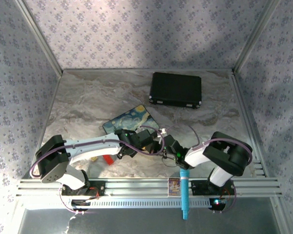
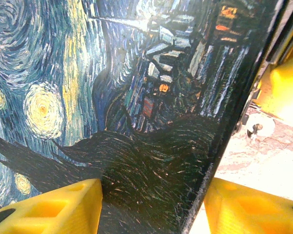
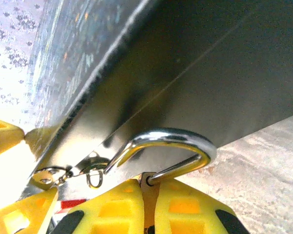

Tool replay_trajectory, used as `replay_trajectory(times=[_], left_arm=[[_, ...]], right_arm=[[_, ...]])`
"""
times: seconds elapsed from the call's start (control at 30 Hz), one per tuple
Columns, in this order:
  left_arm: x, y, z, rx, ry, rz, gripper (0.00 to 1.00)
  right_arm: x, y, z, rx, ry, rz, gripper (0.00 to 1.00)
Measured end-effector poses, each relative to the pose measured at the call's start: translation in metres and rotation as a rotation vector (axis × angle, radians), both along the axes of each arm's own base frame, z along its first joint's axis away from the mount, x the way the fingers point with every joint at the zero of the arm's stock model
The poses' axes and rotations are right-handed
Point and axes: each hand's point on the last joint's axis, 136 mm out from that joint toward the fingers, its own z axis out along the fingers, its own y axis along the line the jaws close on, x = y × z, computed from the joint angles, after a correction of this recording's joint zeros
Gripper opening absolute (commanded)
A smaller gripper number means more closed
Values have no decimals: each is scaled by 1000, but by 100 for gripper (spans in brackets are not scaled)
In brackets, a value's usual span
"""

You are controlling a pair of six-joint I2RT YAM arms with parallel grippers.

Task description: Unlock a padlock with a key

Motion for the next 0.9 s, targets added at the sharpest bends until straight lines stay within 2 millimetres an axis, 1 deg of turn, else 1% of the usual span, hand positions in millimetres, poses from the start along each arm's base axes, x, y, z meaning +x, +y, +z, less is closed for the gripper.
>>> replay_trajectory(times=[0.1, 0.2, 0.27, 0.33, 0.47, 0.53, 0.6, 0.77, 0.9], left_arm=[[0, 0, 0, -2, -3, 7, 57], [3, 3, 0, 7, -15, 19, 60], [4, 5, -1, 17, -20, 28, 65], [4, 8, -2, 31, -26, 38, 73], [9, 19, -4, 78, -33, 69, 85], [13, 24, -3, 86, -40, 87, 92], [16, 28, -2, 94, -49, 98, 97], [25, 36, 1, 105, -66, 121, 98], [35, 47, 3, 115, -81, 164, 99]], right_arm=[[2, -5, -6, -9, 35, 10, 0], [1, -12, -17, -34, 85, 23, 0], [-1, -16, -25, -51, 118, 36, 0], [0, -16, -26, -55, 147, 58, 0], [0, -20, -28, -90, 204, 102, 0], [-1, -29, -28, -127, 230, 120, 0], [0, -39, -28, -168, 254, 131, 0], [1, -63, -28, -268, 326, 190, 0], [-2, -83, -27, -362, 379, 246, 0]])
